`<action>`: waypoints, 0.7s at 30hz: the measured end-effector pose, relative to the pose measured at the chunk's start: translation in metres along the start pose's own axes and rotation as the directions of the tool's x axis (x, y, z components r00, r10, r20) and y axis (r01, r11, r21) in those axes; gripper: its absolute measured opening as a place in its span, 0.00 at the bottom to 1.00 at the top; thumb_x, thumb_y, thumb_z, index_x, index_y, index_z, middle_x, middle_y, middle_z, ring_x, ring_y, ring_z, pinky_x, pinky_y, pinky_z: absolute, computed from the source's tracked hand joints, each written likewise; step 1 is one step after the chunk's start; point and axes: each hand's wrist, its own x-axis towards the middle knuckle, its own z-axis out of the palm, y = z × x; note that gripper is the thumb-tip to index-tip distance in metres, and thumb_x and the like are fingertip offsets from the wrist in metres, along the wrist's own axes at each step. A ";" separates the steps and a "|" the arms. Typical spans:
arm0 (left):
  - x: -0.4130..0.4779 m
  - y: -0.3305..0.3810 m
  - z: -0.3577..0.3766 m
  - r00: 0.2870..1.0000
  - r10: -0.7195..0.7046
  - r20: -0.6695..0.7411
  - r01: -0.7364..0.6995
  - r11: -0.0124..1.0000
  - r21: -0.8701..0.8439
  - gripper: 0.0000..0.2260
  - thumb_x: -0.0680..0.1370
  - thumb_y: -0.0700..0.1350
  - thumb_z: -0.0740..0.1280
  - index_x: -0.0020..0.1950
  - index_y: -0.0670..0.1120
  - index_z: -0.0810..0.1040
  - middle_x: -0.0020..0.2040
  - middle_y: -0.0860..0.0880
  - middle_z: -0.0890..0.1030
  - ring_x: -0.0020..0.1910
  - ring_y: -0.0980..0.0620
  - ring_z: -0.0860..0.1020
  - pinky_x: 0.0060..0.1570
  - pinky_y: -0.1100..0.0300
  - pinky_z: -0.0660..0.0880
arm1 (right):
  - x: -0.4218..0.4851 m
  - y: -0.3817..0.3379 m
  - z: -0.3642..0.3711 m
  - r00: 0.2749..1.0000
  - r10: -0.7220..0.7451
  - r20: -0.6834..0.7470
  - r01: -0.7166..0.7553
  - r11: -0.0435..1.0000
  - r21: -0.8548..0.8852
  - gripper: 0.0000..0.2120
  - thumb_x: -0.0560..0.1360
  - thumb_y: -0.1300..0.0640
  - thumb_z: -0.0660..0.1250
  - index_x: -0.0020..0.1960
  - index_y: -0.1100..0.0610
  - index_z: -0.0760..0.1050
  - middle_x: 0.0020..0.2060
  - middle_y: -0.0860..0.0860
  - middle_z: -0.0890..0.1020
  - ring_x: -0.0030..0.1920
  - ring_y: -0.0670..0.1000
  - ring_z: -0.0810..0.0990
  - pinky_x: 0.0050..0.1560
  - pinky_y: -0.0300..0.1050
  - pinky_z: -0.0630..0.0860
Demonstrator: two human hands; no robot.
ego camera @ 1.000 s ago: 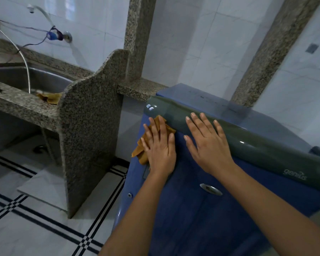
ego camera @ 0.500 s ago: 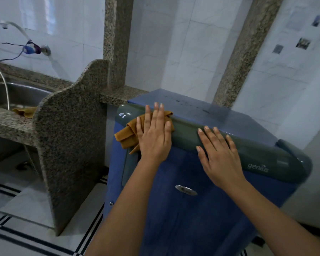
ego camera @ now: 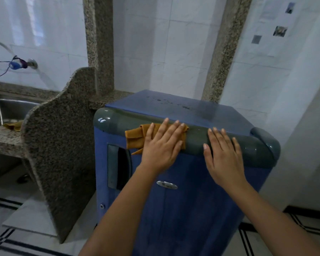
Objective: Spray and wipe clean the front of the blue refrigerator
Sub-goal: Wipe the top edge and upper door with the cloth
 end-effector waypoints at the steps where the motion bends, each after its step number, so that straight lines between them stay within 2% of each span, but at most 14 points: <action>1: 0.001 -0.004 0.001 0.996 -0.083 -0.035 0.083 0.997 -0.004 0.23 0.81 0.55 0.42 0.71 0.51 0.67 0.70 0.51 0.70 0.72 0.48 0.62 0.68 0.47 0.50 | -0.001 0.001 0.001 1.000 -0.002 0.004 0.002 1.000 0.006 0.26 0.78 0.47 0.47 0.69 0.60 0.66 0.68 0.57 0.71 0.70 0.57 0.66 0.67 0.57 0.60; 3: 0.002 -0.006 0.003 0.940 -0.325 -0.102 0.321 0.945 -0.057 0.22 0.81 0.54 0.45 0.70 0.51 0.68 0.69 0.51 0.70 0.72 0.48 0.60 0.69 0.47 0.47 | -0.001 0.004 0.002 1.000 -0.016 0.008 0.016 1.000 0.018 0.26 0.78 0.47 0.47 0.69 0.60 0.66 0.68 0.57 0.70 0.70 0.57 0.65 0.68 0.57 0.60; 4: 0.001 -0.002 0.004 0.915 -0.388 -0.109 0.381 0.921 -0.073 0.21 0.80 0.54 0.47 0.70 0.51 0.68 0.69 0.51 0.70 0.72 0.48 0.59 0.69 0.47 0.45 | -0.001 0.007 0.003 1.000 -0.024 0.012 0.024 0.999 0.022 0.26 0.78 0.46 0.47 0.69 0.60 0.66 0.68 0.57 0.70 0.70 0.56 0.65 0.68 0.57 0.59; 5: -0.001 -0.001 0.003 0.916 -0.388 -0.102 0.381 0.921 -0.082 0.21 0.80 0.53 0.48 0.70 0.51 0.68 0.69 0.51 0.70 0.72 0.48 0.58 0.69 0.46 0.45 | 0.000 0.007 0.003 0.999 -0.037 0.015 0.037 0.999 0.025 0.27 0.78 0.46 0.47 0.70 0.60 0.66 0.68 0.56 0.70 0.70 0.56 0.65 0.68 0.57 0.58; 7: -0.005 0.006 0.004 0.970 -0.236 -0.055 0.232 0.970 -0.071 0.21 0.80 0.54 0.49 0.70 0.51 0.66 0.70 0.52 0.69 0.72 0.49 0.57 0.69 0.47 0.45 | -0.002 0.009 0.004 0.999 -0.041 0.027 0.040 0.998 0.048 0.27 0.78 0.45 0.46 0.71 0.59 0.64 0.70 0.56 0.68 0.72 0.55 0.62 0.69 0.56 0.56; 9: -0.008 0.012 -0.002 0.993 -0.120 -0.021 0.116 0.983 -0.142 0.20 0.79 0.54 0.51 0.70 0.51 0.67 0.69 0.52 0.71 0.70 0.51 0.59 0.67 0.49 0.48 | -0.005 0.007 0.003 0.999 -0.040 0.027 0.038 0.995 0.095 0.27 0.78 0.45 0.46 0.71 0.59 0.64 0.70 0.55 0.67 0.72 0.55 0.60 0.70 0.55 0.54; 11: -0.006 0.014 -0.010 0.984 -0.176 -0.017 0.163 0.940 -0.300 0.17 0.78 0.52 0.58 0.65 0.50 0.73 0.64 0.51 0.74 0.65 0.52 0.63 0.62 0.51 0.55 | -0.010 0.002 0.001 0.998 -0.067 0.002 0.066 0.983 0.173 0.26 0.79 0.47 0.48 0.69 0.60 0.66 0.69 0.56 0.68 0.72 0.54 0.61 0.71 0.52 0.53; 13: -0.005 0.022 -0.020 0.961 -0.273 -0.038 0.233 0.877 -0.421 0.13 0.75 0.47 0.65 0.59 0.47 0.79 0.56 0.48 0.76 0.57 0.49 0.68 0.55 0.51 0.62 | -0.018 -0.005 -0.001 0.991 -0.126 -0.042 0.132 0.956 0.263 0.23 0.78 0.49 0.52 0.66 0.61 0.70 0.66 0.57 0.72 0.69 0.54 0.64 0.70 0.51 0.56; 15: -0.004 0.030 -0.029 0.925 -0.381 -0.009 0.304 0.752 -0.585 0.11 0.74 0.41 0.68 0.56 0.43 0.80 0.50 0.50 0.73 0.53 0.53 0.71 0.53 0.60 0.68 | -0.024 -0.013 -0.001 0.989 -0.143 -0.050 0.151 0.909 0.389 0.21 0.77 0.50 0.57 0.64 0.62 0.72 0.63 0.57 0.75 0.67 0.52 0.66 0.68 0.52 0.64; 17: -0.002 0.038 -0.043 0.866 -0.477 0.147 0.414 0.520 -0.747 0.11 0.75 0.38 0.68 0.56 0.41 0.79 0.48 0.53 0.69 0.49 0.66 0.72 0.49 0.74 0.69 | -0.025 -0.022 -0.006 0.994 -0.104 -0.017 0.097 0.836 0.540 0.22 0.76 0.50 0.61 0.64 0.62 0.72 0.60 0.56 0.76 0.65 0.51 0.66 0.65 0.51 0.67; 18: -0.002 0.041 -0.048 0.842 -0.490 0.224 0.453 0.417 -0.788 0.10 0.75 0.39 0.68 0.56 0.42 0.79 0.48 0.53 0.68 0.48 0.67 0.72 0.48 0.76 0.68 | -0.025 -0.026 -0.008 0.997 -0.083 0.007 0.063 0.806 0.589 0.22 0.75 0.50 0.63 0.64 0.61 0.72 0.59 0.56 0.76 0.63 0.51 0.67 0.64 0.51 0.67; 19: -0.004 0.043 -0.050 0.828 -0.477 0.293 0.482 0.339 -0.808 0.09 0.75 0.41 0.68 0.55 0.44 0.79 0.48 0.52 0.69 0.49 0.64 0.73 0.49 0.74 0.70 | -0.024 -0.031 -0.010 0.998 -0.061 0.022 0.035 0.787 0.616 0.22 0.74 0.49 0.64 0.63 0.60 0.73 0.58 0.54 0.77 0.61 0.52 0.69 0.62 0.50 0.67; 21: -0.006 0.045 -0.055 0.801 -0.413 0.433 0.528 0.145 -0.837 0.05 0.76 0.48 0.67 0.47 0.50 0.81 0.50 0.44 0.74 0.53 0.50 0.76 0.54 0.61 0.74 | -0.022 -0.041 -0.017 0.996 0.022 0.081 -0.073 0.699 0.712 0.17 0.74 0.51 0.67 0.61 0.56 0.74 0.54 0.51 0.78 0.57 0.50 0.73 0.59 0.47 0.70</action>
